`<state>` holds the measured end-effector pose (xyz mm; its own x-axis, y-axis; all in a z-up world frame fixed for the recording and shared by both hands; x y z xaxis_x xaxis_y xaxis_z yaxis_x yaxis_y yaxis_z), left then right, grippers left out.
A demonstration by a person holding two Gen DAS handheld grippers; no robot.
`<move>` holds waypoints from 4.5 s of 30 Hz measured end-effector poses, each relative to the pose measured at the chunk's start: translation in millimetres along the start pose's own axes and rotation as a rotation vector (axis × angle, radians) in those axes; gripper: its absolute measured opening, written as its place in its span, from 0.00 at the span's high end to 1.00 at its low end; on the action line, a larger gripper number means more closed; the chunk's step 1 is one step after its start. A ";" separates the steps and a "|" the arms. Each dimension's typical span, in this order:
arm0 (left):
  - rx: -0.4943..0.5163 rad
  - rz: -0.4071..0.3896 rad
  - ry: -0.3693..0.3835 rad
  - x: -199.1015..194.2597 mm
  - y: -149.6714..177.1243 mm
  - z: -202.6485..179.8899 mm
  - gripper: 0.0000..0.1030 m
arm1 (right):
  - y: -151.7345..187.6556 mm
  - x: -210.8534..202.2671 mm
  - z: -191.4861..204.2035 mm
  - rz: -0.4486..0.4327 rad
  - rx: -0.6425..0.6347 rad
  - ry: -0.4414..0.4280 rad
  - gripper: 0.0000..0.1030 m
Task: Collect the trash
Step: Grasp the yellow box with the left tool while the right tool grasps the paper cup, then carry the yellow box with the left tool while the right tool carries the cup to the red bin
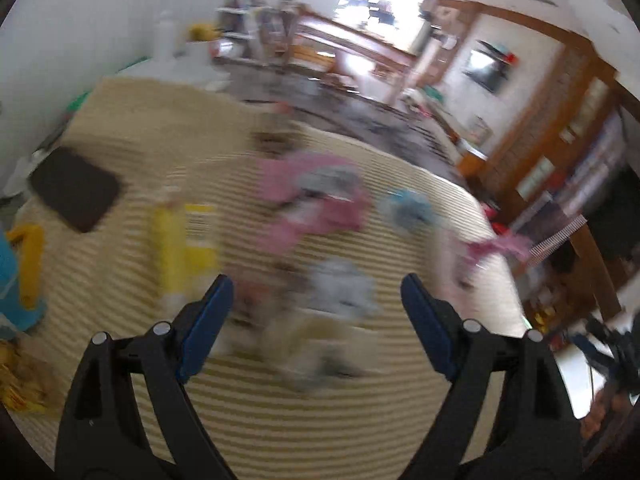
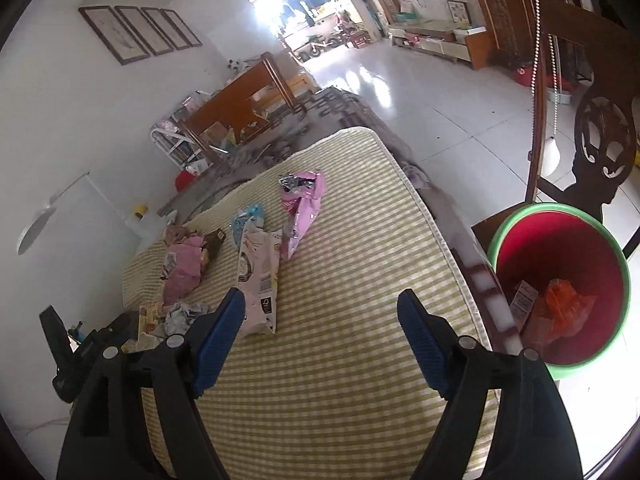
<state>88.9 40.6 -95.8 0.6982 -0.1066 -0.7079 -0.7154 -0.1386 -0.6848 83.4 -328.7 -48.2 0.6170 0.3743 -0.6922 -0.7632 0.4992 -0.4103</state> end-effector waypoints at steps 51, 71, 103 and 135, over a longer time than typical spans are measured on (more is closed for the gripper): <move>-0.224 0.043 -0.067 17.9 31.8 93.1 0.62 | 154.0 136.1 170.4 0.336 -0.480 -0.078 0.23; -0.190 0.045 -0.014 23.8 27.4 77.4 0.61 | 196.1 176.0 209.1 0.391 -0.592 -0.137 0.80; -0.136 -0.001 0.013 23.5 18.9 56.5 0.60 | 166.4 146.0 167.7 0.341 -0.573 -0.030 0.81; 0.079 -0.173 0.138 -33.8 -13.9 -47.7 0.60 | 47.0 34.8 95.4 0.021 -0.410 0.006 0.81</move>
<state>76.5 -0.8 -54.1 0.8035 -0.2220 -0.5523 -0.5809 -0.0897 -0.8090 87.4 -217.6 -35.0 0.6001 0.3761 -0.7060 -0.7897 0.1382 -0.5977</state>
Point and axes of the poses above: each gripper's, at about its wrist camera, not at the fingertips, and x roughly the way its jaws point, z to its left, y to its underside, the point moved 10 cm from there along x, roughly the way its jaws point, and after that the axes turned 13 degrees about x, right-handed, at the moved point
